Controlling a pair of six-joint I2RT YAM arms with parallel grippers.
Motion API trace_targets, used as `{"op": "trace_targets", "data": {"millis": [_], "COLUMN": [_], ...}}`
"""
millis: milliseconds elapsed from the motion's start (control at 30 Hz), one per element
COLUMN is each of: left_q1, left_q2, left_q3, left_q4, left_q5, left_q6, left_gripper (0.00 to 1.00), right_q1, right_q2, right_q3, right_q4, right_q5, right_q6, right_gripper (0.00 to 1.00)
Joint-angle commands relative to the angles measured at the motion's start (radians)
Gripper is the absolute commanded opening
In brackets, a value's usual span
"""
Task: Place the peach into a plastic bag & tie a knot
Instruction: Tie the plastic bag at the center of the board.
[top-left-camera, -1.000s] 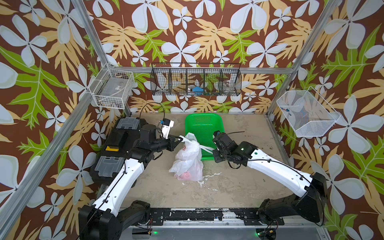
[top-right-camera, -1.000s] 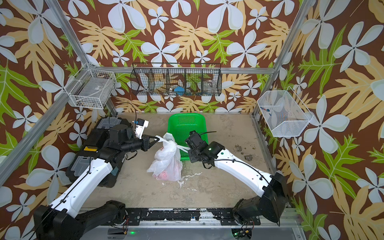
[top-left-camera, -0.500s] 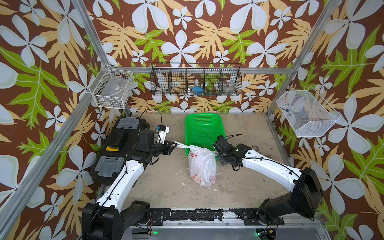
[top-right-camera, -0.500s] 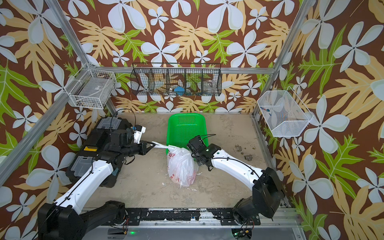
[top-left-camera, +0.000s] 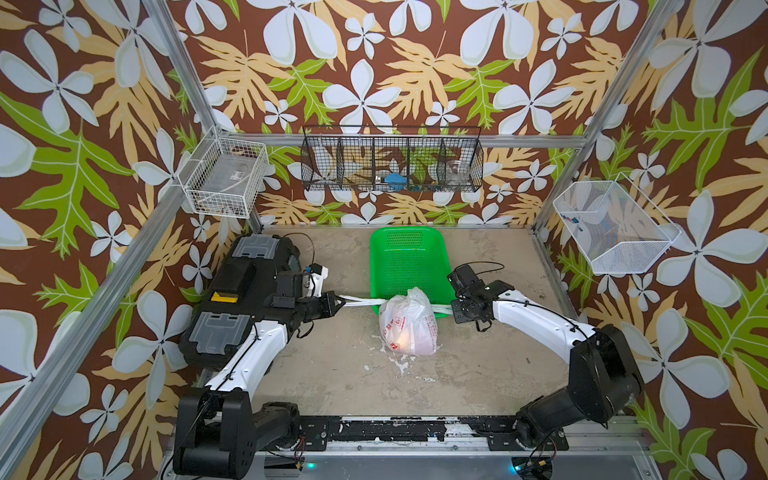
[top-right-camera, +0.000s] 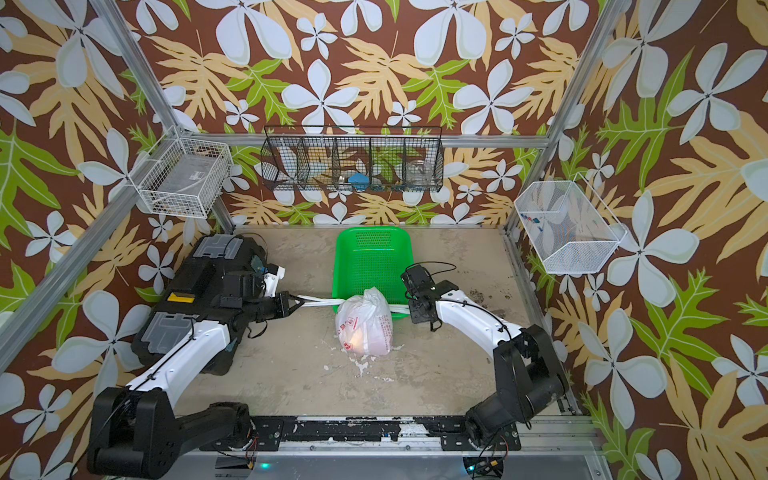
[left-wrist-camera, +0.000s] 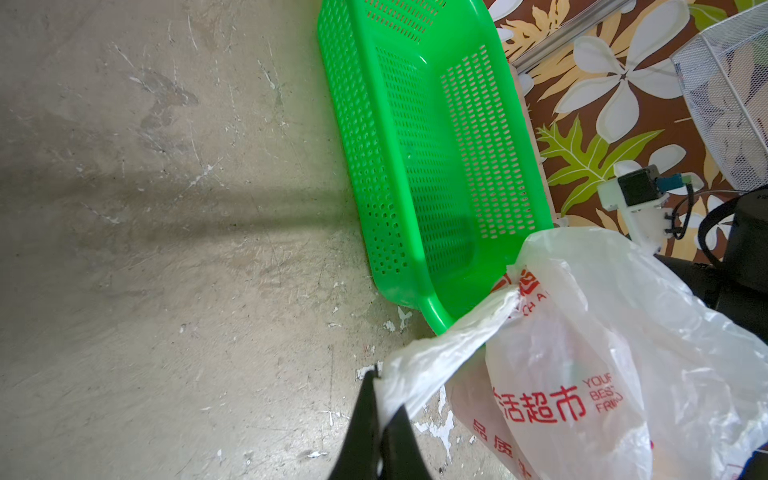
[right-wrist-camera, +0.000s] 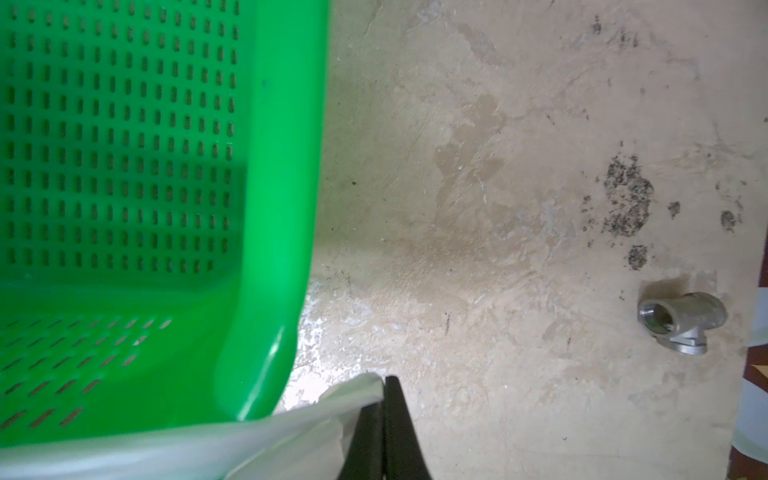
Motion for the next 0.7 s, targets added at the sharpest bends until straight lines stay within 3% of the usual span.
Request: {"op": "trace_targets", "data": {"millis": [0, 100, 233, 367, 500, 533, 567, 633, 667], "left_q1": [0.015, -0.018, -0.038, -0.038, -0.038, -0.038, -0.038, -0.038, -0.038], "left_q2": [-0.010, -0.023, -0.023, -0.028, -0.024, -0.025, -0.031, -0.063, -0.082], "left_q3": [-0.004, -0.014, 0.015, 0.086, 0.217, 0.248, 0.276, 0.304, 0.312], "left_q4": [0.080, 0.138, 0.115, -0.010, -0.223, -0.269, -0.305, -0.330, -0.322], "left_q5": [-0.039, 0.067, 0.089, -0.005, -0.188, -0.226, -0.280, -0.418, -0.498], "left_q6": [-0.039, -0.079, -0.079, -0.031, 0.041, 0.049, 0.052, 0.068, 0.078], "left_gripper": [0.02, 0.15, 0.34, 0.53, 0.69, 0.90, 1.00, 1.00, 1.00], "right_q1": [0.012, 0.025, 0.026, 0.025, -0.059, -0.083, -0.110, -0.171, -0.194], "right_q2": [-0.041, -0.126, -0.181, -0.193, -0.248, -0.258, -0.265, -0.280, -0.285], "right_q3": [0.016, 0.064, 0.088, 0.123, 0.160, 0.172, 0.185, 0.173, 0.165], "right_q4": [-0.123, -0.086, -0.064, -0.111, -0.106, -0.107, -0.102, -0.039, 0.007], "right_q5": [-0.014, -0.235, -0.430, -0.579, -0.843, -0.903, -0.894, -0.802, -0.686], "right_q6": [-0.016, -0.009, 0.017, 0.004, -0.023, -0.026, -0.018, 0.025, 0.055], "right_gripper": [0.00, 0.15, 0.32, 0.43, 0.57, 0.60, 0.60, 0.60, 0.60]}}
